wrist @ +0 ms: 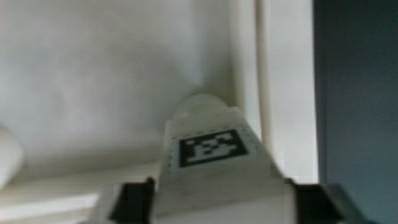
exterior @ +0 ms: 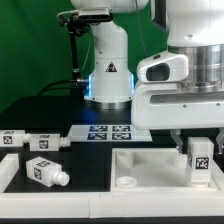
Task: Assemble one leg
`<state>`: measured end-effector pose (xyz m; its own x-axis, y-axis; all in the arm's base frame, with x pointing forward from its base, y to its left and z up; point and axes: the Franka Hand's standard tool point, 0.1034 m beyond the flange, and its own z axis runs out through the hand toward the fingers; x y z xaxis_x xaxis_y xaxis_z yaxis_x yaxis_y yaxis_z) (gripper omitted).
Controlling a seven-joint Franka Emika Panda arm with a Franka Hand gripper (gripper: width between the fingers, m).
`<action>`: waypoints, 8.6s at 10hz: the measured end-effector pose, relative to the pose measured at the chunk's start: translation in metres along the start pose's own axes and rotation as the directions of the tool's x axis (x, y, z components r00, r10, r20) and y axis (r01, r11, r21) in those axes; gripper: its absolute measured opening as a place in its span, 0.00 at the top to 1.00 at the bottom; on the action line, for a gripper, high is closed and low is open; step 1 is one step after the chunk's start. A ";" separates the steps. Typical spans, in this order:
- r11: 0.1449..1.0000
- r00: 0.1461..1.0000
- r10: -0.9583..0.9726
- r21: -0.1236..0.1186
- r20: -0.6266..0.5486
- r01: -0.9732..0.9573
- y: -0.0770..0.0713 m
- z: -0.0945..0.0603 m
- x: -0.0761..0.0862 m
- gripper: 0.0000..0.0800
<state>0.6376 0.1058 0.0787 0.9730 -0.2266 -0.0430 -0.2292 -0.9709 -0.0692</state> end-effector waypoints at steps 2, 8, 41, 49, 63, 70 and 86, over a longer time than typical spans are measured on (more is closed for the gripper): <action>0.991 0.991 0.135 0.000 0.000 -0.135 0.000 0.000 0.000 0.64; 0.508 0.509 0.860 0.050 0.022 -0.860 -0.006 -0.001 0.003 0.64; 0.754 0.750 0.657 0.102 -0.079 -0.649 -0.001 0.006 0.004 0.22; 0.998 0.993 -0.063 -0.035 -0.103 0.060 -0.001 0.008 0.004 0.19; 0.168 0.169 0.986 0.113 0.002 -0.979 -0.008 0.010 0.001 0.64; 0.759 0.756 0.651 0.083 -0.067 -0.646 -0.010 0.014 -0.003 0.21; 0.637 0.631 0.771 0.087 -0.092 -0.766 -0.001 0.011 0.005 0.65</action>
Offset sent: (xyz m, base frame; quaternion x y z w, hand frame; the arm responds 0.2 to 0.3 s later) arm -0.0086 -0.0141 0.0036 -0.0266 0.0508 0.3506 0.9348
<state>0.6424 0.1066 0.0676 0.4394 -0.8982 0.0108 -0.8935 -0.4382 -0.0979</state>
